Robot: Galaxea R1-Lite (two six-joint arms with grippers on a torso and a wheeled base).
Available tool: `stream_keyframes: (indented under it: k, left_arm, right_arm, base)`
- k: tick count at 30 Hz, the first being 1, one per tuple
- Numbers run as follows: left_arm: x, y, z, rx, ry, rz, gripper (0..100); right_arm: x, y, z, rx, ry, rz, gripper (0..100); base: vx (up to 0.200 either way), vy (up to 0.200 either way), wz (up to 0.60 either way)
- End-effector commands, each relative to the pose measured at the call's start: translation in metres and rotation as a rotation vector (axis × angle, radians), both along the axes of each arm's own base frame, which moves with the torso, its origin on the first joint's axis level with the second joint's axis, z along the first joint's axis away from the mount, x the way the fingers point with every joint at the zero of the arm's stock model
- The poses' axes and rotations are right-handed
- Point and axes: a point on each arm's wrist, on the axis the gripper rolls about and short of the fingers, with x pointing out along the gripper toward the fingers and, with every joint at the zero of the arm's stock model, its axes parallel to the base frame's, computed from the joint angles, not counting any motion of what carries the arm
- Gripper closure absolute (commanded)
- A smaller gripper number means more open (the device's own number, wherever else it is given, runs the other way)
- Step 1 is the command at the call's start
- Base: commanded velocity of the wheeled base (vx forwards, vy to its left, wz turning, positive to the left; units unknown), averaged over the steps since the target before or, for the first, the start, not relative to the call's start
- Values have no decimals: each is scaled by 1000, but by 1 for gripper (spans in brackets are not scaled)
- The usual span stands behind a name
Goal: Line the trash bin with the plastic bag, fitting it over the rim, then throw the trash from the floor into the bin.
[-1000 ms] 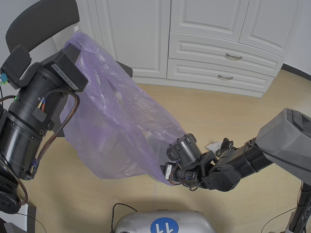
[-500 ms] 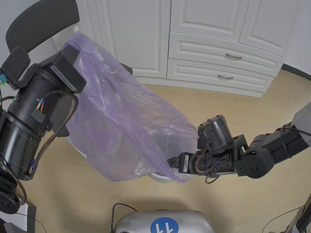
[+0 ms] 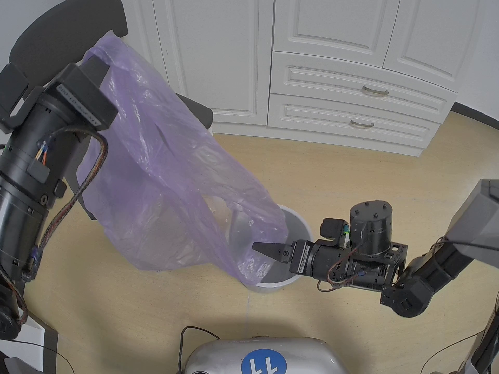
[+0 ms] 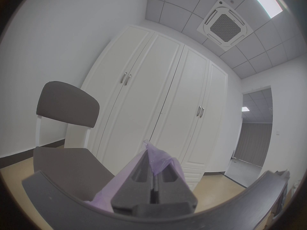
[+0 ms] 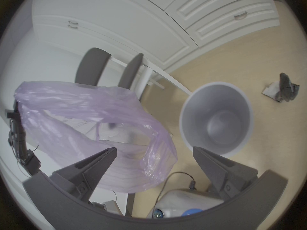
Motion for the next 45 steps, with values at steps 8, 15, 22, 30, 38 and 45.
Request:
stream_keyframes:
  k: [8,15,22,30,38,45]
  left_arm:
    - [-6,4,8,-26,-25,-11,100]
    - [-11,-1,7,-26,-21,-44,100]
    - [-14,-3,7,-31,-25,-64,100]
    - [-17,-5,7,-32,-25,-82,100]
    - [-25,-11,7,-48,-8,-103,100]
    - [-30,-15,6,-48,-5,-132,100]
  right_arm:
    - [-35,10,-83,46,46,96,0]
    - [-33,37,-74,85,7,34,0]
    - [-26,54,-41,138,36,-51,0]
    - [-19,52,-27,175,11,-86,0]
    - [-15,53,-37,161,25,-93,0]
    - [-14,53,-38,160,25,-95,0]
  base:
    - [0,0,0]
    - [0,0,0]
    - [0,0,0]
    - [0,0,0]
    - [0,0,0]
    - [0,0,0]
